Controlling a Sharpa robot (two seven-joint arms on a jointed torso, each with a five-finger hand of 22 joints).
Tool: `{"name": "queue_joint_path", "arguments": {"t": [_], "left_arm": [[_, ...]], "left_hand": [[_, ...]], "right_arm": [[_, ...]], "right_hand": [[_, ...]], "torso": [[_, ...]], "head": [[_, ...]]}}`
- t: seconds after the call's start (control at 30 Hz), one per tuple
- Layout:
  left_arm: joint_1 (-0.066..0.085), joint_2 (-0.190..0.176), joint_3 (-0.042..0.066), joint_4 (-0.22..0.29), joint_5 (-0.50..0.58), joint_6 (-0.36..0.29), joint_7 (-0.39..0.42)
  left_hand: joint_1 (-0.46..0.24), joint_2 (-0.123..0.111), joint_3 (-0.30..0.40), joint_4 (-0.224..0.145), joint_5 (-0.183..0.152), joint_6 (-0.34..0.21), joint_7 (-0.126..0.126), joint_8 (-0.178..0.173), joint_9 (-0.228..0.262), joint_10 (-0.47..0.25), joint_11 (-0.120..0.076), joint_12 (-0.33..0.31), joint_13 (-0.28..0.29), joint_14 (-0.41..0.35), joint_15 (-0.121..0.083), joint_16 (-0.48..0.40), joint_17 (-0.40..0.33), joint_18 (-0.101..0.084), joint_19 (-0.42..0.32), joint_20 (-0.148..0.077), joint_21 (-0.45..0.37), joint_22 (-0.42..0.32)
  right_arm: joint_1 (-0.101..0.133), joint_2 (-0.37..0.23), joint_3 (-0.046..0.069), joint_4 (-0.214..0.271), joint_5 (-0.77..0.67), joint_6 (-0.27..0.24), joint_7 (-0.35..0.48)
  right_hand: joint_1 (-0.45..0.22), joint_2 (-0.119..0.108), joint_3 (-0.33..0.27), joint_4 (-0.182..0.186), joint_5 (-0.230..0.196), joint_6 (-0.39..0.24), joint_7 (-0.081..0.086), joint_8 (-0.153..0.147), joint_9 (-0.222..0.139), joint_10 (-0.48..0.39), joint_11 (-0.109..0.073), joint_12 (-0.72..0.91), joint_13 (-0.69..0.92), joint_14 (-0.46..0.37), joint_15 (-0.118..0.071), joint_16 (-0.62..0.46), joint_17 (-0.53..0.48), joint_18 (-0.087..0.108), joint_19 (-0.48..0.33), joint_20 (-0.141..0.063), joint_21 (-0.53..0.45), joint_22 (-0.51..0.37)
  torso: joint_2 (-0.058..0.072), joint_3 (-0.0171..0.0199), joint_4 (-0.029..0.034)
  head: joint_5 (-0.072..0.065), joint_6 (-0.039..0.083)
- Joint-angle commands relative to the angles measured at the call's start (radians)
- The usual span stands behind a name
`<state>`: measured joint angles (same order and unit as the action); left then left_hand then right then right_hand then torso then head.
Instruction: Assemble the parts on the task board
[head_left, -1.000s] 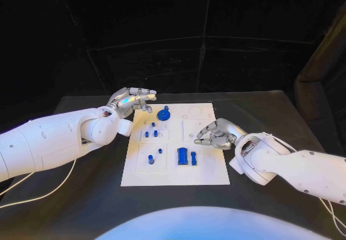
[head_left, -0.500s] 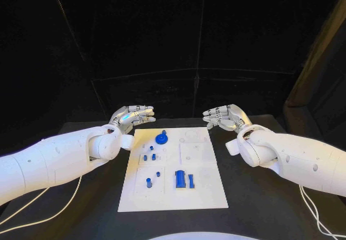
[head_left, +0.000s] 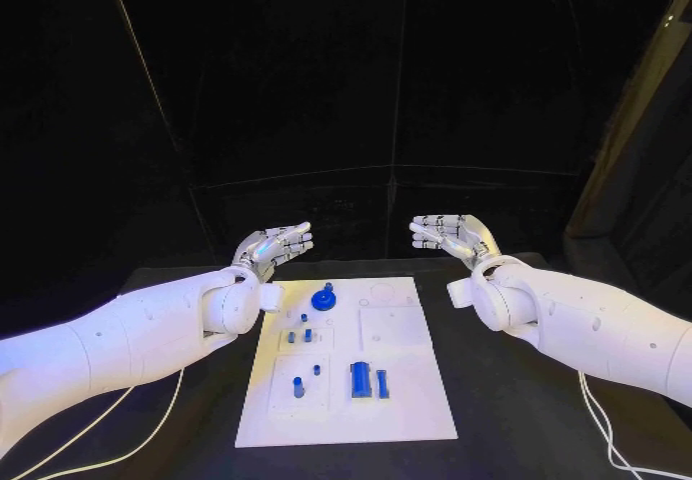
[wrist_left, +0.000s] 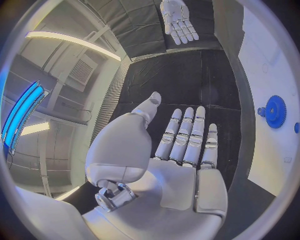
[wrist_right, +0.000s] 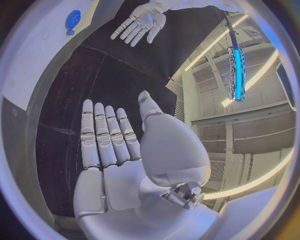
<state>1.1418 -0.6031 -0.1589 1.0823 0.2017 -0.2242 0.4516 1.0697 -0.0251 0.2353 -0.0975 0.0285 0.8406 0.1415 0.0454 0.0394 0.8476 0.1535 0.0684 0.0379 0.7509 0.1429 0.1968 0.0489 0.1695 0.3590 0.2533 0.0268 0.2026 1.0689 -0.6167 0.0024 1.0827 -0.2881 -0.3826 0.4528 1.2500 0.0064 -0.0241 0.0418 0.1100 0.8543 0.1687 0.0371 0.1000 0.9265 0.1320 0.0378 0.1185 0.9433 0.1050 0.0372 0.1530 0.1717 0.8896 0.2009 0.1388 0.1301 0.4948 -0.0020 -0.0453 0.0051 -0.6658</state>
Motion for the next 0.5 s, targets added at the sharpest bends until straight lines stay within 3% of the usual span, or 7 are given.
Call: {"name": "queue_joint_path", "arguments": {"t": [0.03, 0.07, 0.23, 0.27, 0.33, 0.43, 0.5], "left_arm": [[-0.004, -0.010, 0.009, 0.027, -0.014, -0.030, 0.005], [-0.006, -0.014, 0.012, 0.038, -0.019, -0.043, 0.007], [-0.022, -0.045, 0.040, 0.122, -0.053, -0.137, 0.018], [-0.027, -0.053, 0.047, 0.146, -0.063, -0.163, 0.021], [-0.039, -0.076, 0.068, 0.210, -0.089, -0.235, 0.030], [-0.055, -0.106, 0.095, 0.293, -0.122, -0.328, 0.042], [-0.064, -0.124, 0.111, 0.342, -0.142, -0.383, 0.048]], "left_hand": [[-0.353, 0.025, -0.078, 0.098, -0.029, -0.278, -0.047, -0.045, -0.039, -0.280, -0.051, -0.068, -0.038, -0.248, -0.047, -0.065, -0.049, -0.058, -0.119, -0.083, -0.027, -0.067], [-0.381, 0.025, -0.085, 0.098, -0.029, -0.299, -0.050, -0.045, -0.039, -0.302, -0.055, -0.068, -0.038, -0.267, -0.051, -0.070, -0.049, -0.063, -0.128, -0.091, -0.027, -0.072], [-0.501, 0.025, -0.112, 0.098, -0.029, -0.394, -0.067, -0.045, -0.039, -0.397, -0.072, -0.068, -0.038, -0.352, -0.067, -0.092, -0.049, -0.078, -0.167, -0.120, -0.027, -0.095], [-0.526, 0.025, -0.118, 0.098, -0.029, -0.413, -0.070, -0.045, -0.039, -0.417, -0.076, -0.068, -0.038, -0.369, -0.070, -0.097, -0.049, -0.078, -0.175, -0.126, -0.027, -0.100], [-0.574, 0.025, -0.126, 0.098, -0.029, -0.451, -0.141, -0.045, -0.039, -0.455, -0.083, -0.068, -0.038, -0.403, -0.143, -0.106, -0.049, -0.086, -0.191, -0.138, -0.027, -0.109], [-0.630, 0.025, -0.138, 0.098, -0.029, -0.495, -0.141, -0.045, -0.039, -0.499, -0.153, -0.068, -0.038, -0.442, -0.143, -0.116, -0.049, -0.089, -0.209, -0.152, -0.027, -0.119], [-0.664, 0.025, -0.145, 0.098, -0.029, -0.522, -0.141, -0.045, -0.039, -0.526, -0.153, -0.068, -0.038, -0.466, -0.143, -0.122, -0.049, -0.096, -0.221, -0.160, -0.027, -0.126]], "right_arm": [[-0.001, -0.009, 0.000, 0.032, 0.016, -0.032, 0.004], [-0.001, -0.013, 0.000, 0.045, 0.024, -0.042, 0.006], [-0.005, -0.045, -0.001, 0.139, 0.080, -0.115, 0.019], [-0.006, -0.054, -0.001, 0.165, 0.096, -0.136, 0.022], [-0.009, -0.078, -0.001, 0.237, 0.139, -0.192, 0.032], [-0.012, -0.107, -0.002, 0.322, 0.189, -0.258, 0.044], [-0.014, -0.123, -0.002, 0.369, 0.218, -0.295, 0.051]], "right_hand": [[-0.412, -0.006, 0.024, -0.042, -0.037, -0.282, -0.056, -0.037, -0.100, -0.306, -0.043, -0.038, -0.039, -0.311, -0.035, -0.037, -0.051, -0.058, -0.294, -0.066, -0.046, -0.043], [-0.445, -0.006, 0.024, -0.042, -0.039, -0.304, -0.060, -0.037, -0.100, -0.330, -0.047, -0.038, -0.042, -0.336, -0.105, -0.037, -0.055, -0.058, -0.317, -0.071, -0.049, -0.046], [-0.580, -0.006, 0.024, -0.042, -0.110, -0.397, -0.078, -0.037, -0.100, -0.430, -0.061, -0.038, -0.118, -0.438, -0.105, -0.037, -0.071, -0.070, -0.413, -0.093, -0.064, -0.130], [-0.609, -0.006, 0.024, -0.042, -0.110, -0.417, -0.082, -0.037, -0.100, -0.452, -0.132, -0.038, -0.118, -0.460, -0.105, -0.037, -0.075, -0.080, -0.434, -0.098, -0.068, -0.130], [-0.667, -0.006, 0.024, -0.042, -0.110, -0.456, -0.090, -0.037, -0.100, -0.495, -0.132, -0.038, -0.118, -0.504, -0.105, -0.037, -0.082, -0.080, -0.475, -0.107, -0.139, -0.130], [-0.730, -0.006, 0.024, -0.042, -0.110, -0.500, -0.099, -0.037, -0.100, -0.542, -0.132, -0.038, -0.118, -0.552, -0.105, -0.037, -0.153, -0.091, -0.520, -0.117, -0.139, -0.130], [-0.771, -0.006, 0.024, -0.042, -0.110, -0.527, -0.169, -0.037, -0.100, -0.572, -0.132, -0.038, -0.118, -0.582, -0.105, -0.037, -0.153, -0.091, -0.549, -0.124, -0.139, -0.130]], "torso": [[0.013, 0.0005, 0.0112], [0.018, 0.0007, 0.0154], [0.042, 0.0017, 0.0380], [0.045, 0.0018, 0.0410], [0.049, 0.0020, 0.0449], [0.049, 0.0020, 0.0453], [0.049, 0.0020, 0.0453]], "head": [[-0.002, 0.015], [-0.003, 0.021], [-0.004, 0.055], [-0.005, 0.060], [-0.005, 0.065], [-0.005, 0.066], [-0.005, 0.066]]}}
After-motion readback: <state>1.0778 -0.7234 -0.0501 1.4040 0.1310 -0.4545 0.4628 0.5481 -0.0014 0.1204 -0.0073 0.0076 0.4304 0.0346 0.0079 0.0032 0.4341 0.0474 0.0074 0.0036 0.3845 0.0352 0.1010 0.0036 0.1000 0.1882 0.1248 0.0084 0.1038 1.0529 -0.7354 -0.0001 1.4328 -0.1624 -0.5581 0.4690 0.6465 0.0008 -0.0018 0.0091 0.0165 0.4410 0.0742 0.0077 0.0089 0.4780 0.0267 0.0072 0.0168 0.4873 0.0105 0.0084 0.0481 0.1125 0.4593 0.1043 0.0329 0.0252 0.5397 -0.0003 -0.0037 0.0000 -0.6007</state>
